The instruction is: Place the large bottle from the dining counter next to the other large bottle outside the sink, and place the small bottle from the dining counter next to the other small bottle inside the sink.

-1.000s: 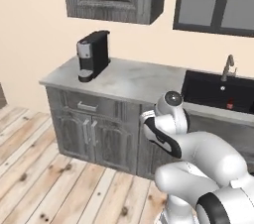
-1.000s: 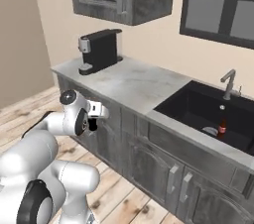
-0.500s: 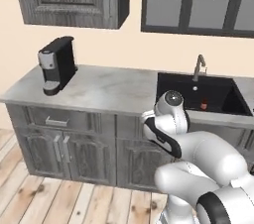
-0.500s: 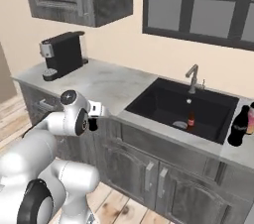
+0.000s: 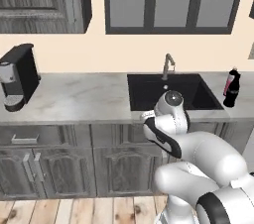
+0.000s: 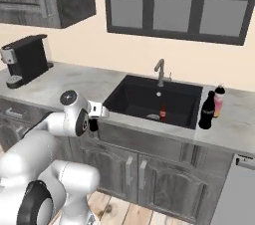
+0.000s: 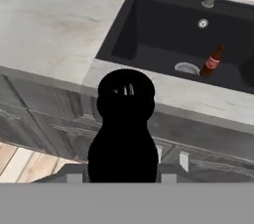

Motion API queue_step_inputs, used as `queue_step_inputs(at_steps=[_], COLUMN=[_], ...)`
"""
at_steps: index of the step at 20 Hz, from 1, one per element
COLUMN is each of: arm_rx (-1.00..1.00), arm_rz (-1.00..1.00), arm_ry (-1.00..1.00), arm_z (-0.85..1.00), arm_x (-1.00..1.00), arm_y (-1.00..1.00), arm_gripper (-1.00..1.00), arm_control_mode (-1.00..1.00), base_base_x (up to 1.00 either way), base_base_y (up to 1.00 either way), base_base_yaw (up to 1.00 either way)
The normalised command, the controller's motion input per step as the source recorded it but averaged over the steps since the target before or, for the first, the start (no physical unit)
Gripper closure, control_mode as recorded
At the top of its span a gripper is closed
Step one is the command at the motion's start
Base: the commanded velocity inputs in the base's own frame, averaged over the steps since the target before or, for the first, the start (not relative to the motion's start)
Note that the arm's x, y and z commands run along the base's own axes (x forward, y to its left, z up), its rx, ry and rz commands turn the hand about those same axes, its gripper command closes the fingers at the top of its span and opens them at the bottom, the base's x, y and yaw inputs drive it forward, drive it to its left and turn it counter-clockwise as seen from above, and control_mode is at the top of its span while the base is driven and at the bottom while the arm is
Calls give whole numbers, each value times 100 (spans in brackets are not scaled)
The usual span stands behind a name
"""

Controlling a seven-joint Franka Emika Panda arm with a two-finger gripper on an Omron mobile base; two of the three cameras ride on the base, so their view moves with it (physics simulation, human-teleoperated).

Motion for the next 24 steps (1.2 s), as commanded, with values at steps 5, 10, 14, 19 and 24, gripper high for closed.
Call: queue_step_inputs(at_steps=[5,10,14,19,24], arm_rx=[0,0,0,0,0], arm_rz=[0,0,0,0,0], arm_ry=[0,0,0,0,0], arm_z=[0,0,0,0,0], arm_x=[0,0,0,0,0], arm_y=[0,0,0,0,0], arm_gripper=[100,100,100,100,100], arm_control_mode=[100,100,100,100,100], base_base_x=[43,47,38,34,35], base_base_y=[0,0,1,4,4], base_base_yaw=[-23,-12,-9,-7,-6])
